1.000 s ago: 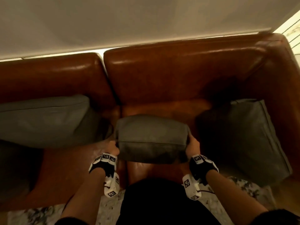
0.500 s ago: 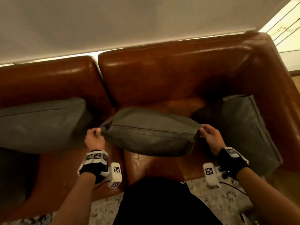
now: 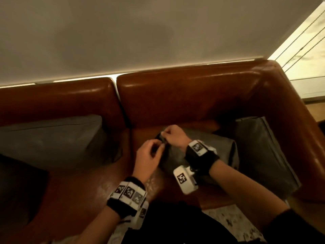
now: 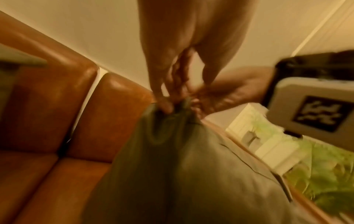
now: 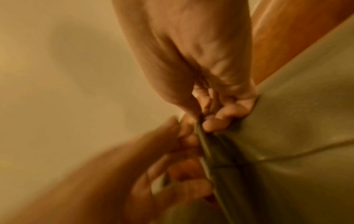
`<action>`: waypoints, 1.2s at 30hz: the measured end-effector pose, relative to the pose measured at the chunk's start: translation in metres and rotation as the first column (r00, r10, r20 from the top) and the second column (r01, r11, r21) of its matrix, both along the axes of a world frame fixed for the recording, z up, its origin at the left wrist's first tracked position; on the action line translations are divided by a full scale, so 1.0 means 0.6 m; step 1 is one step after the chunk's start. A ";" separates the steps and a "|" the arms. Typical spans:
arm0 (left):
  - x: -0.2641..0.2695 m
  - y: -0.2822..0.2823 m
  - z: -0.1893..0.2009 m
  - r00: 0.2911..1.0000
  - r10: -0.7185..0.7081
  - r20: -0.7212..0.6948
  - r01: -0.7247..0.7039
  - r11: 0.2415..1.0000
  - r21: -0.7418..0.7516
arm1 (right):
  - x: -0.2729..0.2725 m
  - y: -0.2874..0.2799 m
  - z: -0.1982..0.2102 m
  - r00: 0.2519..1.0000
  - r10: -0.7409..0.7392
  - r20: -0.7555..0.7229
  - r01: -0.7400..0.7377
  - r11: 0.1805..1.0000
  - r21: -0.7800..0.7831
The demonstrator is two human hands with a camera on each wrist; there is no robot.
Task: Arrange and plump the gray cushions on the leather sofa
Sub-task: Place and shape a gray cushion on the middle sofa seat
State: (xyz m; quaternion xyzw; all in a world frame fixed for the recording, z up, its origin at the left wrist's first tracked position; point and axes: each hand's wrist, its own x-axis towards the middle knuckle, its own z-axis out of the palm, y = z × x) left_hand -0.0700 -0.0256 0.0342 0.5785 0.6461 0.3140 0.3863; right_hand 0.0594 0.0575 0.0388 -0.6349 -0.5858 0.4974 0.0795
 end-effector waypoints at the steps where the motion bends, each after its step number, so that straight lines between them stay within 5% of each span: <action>1: 0.007 0.001 -0.028 0.999 -0.004 -0.032 0.000 0.995 -0.099 | -0.024 -0.008 -0.026 0.999 0.020 0.038 -0.019 0.999 -0.027; 4: 0.012 0.007 -0.083 0.980 0.198 0.013 -0.179 0.914 -0.365 | -0.047 -0.050 -0.056 0.995 0.095 0.018 -0.096 0.995 0.006; 7: 0.015 0.020 -0.105 0.962 0.257 -0.096 -0.274 0.891 -0.361 | 0.010 -0.101 -0.049 0.979 0.196 0.062 -0.205 0.944 0.259; 11: 0.039 0.032 -0.097 0.974 0.132 -0.185 -0.194 0.908 -0.372 | 0.178 -0.173 -0.076 0.911 -0.209 0.355 0.021 0.884 0.468; 14: 0.063 0.041 -0.088 0.984 0.084 -0.160 -0.133 0.936 -0.327 | 0.265 -0.210 -0.085 0.784 -0.362 0.503 0.195 0.915 0.354; 17: 0.085 0.055 -0.078 0.991 0.066 -0.119 -0.103 0.935 -0.340 | 0.289 -0.214 -0.089 0.754 -0.576 0.316 0.505 0.816 0.282; 21: 0.088 0.090 -0.063 0.995 0.029 -0.096 -0.066 0.909 -0.412 | 0.293 -0.180 -0.081 0.558 -0.817 0.142 0.802 0.575 0.158; 23: 0.077 0.104 -0.062 0.994 -0.010 -0.107 -0.037 0.904 -0.425 | 0.300 -0.167 -0.075 0.497 -0.859 0.121 0.847 0.511 0.146; 26: 0.061 0.106 -0.062 0.992 -0.037 -0.124 -0.016 0.916 -0.402 | 0.297 -0.158 -0.072 0.527 -0.837 0.144 0.832 0.543 0.111; 28: 0.039 0.106 -0.064 0.992 0.018 -0.124 -0.068 0.909 -0.411 | 0.297 -0.159 -0.069 0.503 -0.864 0.017 0.864 0.503 0.000; 32: -0.036 0.125 -0.052 0.970 0.234 -0.071 -0.242 0.879 -0.411 | 0.336 -0.175 -0.031 0.212 -0.868 -0.449 0.806 0.415 -0.421; 34: -0.063 0.127 -0.038 0.966 0.240 -0.098 -0.259 0.881 -0.397 | 0.338 -0.171 -0.020 0.360 -0.825 -0.435 0.759 0.530 -0.377; 36: -0.071 0.119 -0.033 0.962 0.218 -0.167 -0.266 0.887 -0.377 | 0.329 -0.155 -0.039 0.634 -0.745 -0.206 0.730 0.665 -0.158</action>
